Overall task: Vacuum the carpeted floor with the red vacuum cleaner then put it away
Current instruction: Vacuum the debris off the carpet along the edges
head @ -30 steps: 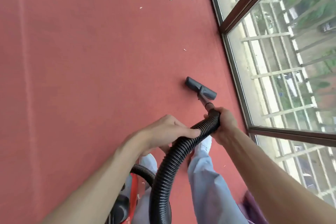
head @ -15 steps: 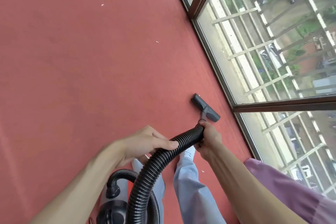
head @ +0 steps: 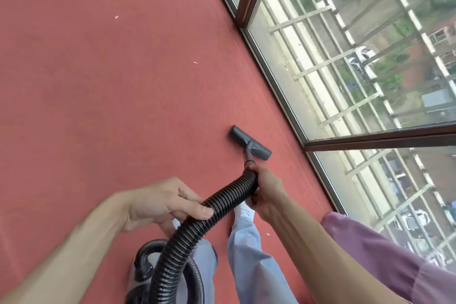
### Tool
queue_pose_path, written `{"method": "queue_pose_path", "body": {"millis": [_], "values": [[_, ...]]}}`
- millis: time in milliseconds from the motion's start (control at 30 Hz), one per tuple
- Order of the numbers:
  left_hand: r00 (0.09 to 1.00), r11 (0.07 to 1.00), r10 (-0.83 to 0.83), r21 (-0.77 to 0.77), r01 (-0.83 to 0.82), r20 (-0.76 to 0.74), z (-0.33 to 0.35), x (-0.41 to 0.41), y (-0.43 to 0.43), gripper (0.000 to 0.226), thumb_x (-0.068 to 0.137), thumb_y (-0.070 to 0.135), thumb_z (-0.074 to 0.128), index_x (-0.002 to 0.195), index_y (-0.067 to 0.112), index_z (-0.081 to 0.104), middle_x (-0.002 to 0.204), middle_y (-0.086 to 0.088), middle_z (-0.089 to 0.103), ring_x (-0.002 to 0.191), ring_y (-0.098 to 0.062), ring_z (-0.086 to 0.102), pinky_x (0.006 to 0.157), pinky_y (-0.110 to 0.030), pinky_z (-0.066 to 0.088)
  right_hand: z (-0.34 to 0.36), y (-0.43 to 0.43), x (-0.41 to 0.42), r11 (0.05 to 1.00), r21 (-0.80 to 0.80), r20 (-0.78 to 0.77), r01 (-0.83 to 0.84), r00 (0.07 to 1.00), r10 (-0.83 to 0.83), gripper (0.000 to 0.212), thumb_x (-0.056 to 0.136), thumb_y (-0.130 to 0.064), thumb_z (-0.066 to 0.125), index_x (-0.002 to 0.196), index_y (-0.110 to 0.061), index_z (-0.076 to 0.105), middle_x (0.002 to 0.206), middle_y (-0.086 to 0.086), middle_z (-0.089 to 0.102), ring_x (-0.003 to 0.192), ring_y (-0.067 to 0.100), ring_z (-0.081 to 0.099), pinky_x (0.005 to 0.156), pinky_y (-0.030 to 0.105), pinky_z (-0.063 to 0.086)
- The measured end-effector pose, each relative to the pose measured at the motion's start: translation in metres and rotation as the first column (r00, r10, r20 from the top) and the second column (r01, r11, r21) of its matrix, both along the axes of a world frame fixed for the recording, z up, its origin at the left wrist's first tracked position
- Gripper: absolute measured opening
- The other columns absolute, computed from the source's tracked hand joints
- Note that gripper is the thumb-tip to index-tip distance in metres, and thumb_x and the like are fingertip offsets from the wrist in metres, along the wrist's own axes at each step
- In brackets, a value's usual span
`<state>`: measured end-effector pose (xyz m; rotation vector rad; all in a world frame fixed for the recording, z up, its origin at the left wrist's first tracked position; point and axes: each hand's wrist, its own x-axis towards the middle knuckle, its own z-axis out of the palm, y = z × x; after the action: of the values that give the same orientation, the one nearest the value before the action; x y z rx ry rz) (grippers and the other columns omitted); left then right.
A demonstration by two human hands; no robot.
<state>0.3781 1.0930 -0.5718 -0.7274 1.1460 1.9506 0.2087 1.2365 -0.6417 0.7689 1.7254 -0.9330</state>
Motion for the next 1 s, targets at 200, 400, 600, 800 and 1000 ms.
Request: {"method": "queue_pose_path", "body": {"millis": [200, 400, 600, 800, 1000], "values": [[0.981, 0.977, 0.189, -0.106, -0.183, 0.045, -0.013, -0.02, 0.013, 0.034, 0.09, 0.035, 0.068, 0.103, 0.004, 0.074, 0.075, 0.001, 0.066, 0.076, -0.014, 0.062, 0.076, -0.039, 0.05, -0.015, -0.024, -0.02, 1.0, -0.019, -0.081, -0.005, 0.997, 0.003, 0.019, 0.088, -0.023, 0.065, 0.087, -0.008, 0.054, 0.067, 0.007, 0.05, 0.05, 0.015, 0.046, 0.046, 0.024, 0.037], [0.964, 0.963, 0.265, -0.05, -0.264, 0.007, -0.021, -0.039, 0.036, 0.037, 0.091, 0.031, 0.069, 0.108, -0.002, 0.071, 0.087, -0.008, 0.069, 0.083, -0.023, 0.064, 0.077, -0.041, 0.053, -0.02, -0.035, -0.05, 0.993, 0.026, -0.161, -0.113, 0.98, 0.116, 0.024, 0.086, -0.024, 0.065, 0.096, -0.004, 0.059, 0.092, 0.017, 0.067, 0.072, 0.027, 0.061, 0.06, 0.033, 0.046], [0.966, 0.965, 0.257, 0.06, -0.255, -0.027, -0.005, -0.034, 0.009, 0.021, 0.09, 0.017, 0.068, 0.109, 0.008, 0.073, 0.096, -0.009, 0.069, 0.084, -0.021, 0.065, 0.07, -0.028, 0.057, 0.001, -0.062, -0.055, 0.949, -0.002, -0.153, -0.315, 0.938, 0.311, 0.02, 0.086, -0.026, 0.066, 0.09, -0.007, 0.061, 0.09, 0.017, 0.068, 0.072, 0.024, 0.059, 0.054, 0.027, 0.041], [0.885, 0.884, 0.466, 0.035, -0.466, 0.027, -0.014, -0.032, 0.018, 0.013, 0.094, 0.019, 0.064, 0.101, 0.011, 0.071, 0.097, -0.008, 0.07, 0.091, -0.022, 0.064, 0.082, -0.035, 0.057, -0.019, -0.105, -0.045, 0.846, -0.054, -0.095, -0.531, 0.846, 0.525, 0.038, 0.085, -0.032, 0.066, 0.112, -0.005, 0.063, 0.107, 0.018, 0.072, 0.075, 0.025, 0.067, 0.047, 0.019, 0.044], [0.585, 0.595, 0.802, -0.069, -0.801, 0.121, -0.015, -0.039, 0.047, 0.028, 0.097, 0.036, 0.061, 0.098, 0.009, 0.062, 0.086, -0.02, 0.064, 0.067, -0.03, 0.068, 0.071, -0.042, 0.059, -0.026, -0.128, -0.054, 0.803, 0.007, -0.184, -0.597, 0.788, 0.587, 0.025, 0.087, -0.03, 0.067, 0.093, -0.007, 0.058, 0.1, 0.014, 0.071, 0.068, 0.023, 0.063, 0.044, 0.024, 0.044]]}}
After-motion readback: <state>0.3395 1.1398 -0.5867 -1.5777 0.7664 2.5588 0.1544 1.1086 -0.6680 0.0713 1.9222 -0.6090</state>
